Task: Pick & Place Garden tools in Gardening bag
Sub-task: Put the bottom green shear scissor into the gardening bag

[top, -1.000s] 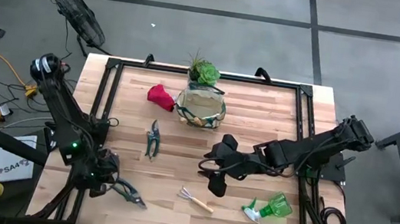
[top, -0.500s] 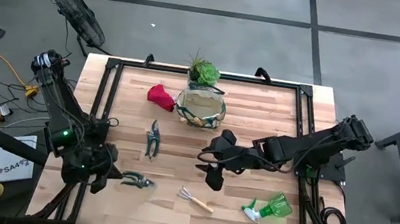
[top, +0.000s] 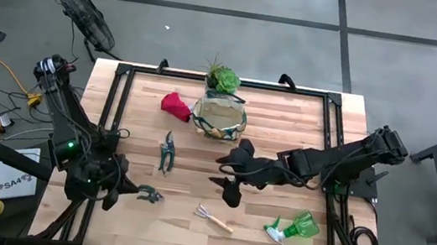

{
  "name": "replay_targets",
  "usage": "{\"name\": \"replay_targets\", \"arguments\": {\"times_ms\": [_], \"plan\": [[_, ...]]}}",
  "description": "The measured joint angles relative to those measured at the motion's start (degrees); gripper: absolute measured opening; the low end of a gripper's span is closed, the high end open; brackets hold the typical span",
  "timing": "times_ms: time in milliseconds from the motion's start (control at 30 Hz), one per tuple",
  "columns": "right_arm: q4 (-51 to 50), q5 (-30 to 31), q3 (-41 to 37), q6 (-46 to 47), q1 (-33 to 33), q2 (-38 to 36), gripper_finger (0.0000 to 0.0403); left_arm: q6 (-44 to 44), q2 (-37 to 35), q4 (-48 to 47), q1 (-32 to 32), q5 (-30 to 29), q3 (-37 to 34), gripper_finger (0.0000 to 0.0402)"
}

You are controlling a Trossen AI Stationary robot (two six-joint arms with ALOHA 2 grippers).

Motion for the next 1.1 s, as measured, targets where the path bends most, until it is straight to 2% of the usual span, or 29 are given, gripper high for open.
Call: {"name": "replay_targets", "arguments": {"times_ms": [200, 500, 700, 1100], "plan": [[2.9, 1.4, 0.0, -1.9, -0.4, 0.0, 0.0274, 5.5, -0.1, 3.1, 5.1, 0.7, 0.0, 0.0], [3.6, 2.3, 0.0, -2.1, -1.5, 0.6, 0.0274, 14.1, -0.1, 6.2, 14.9, 8.6, 0.0, 0.0], [5.0, 1.2, 0.0, -1.9, -1.5, 4.2, 0.0274, 16.8, -0.1, 6.3, 18.9, 11.7, 0.0, 0.0], [25.0, -1.2, 0.0, -3.6, -1.8, 16.3, 0.0274, 17.5, -0.1, 6.4, 19.6, 12.2, 0.0, 0.0]]}}
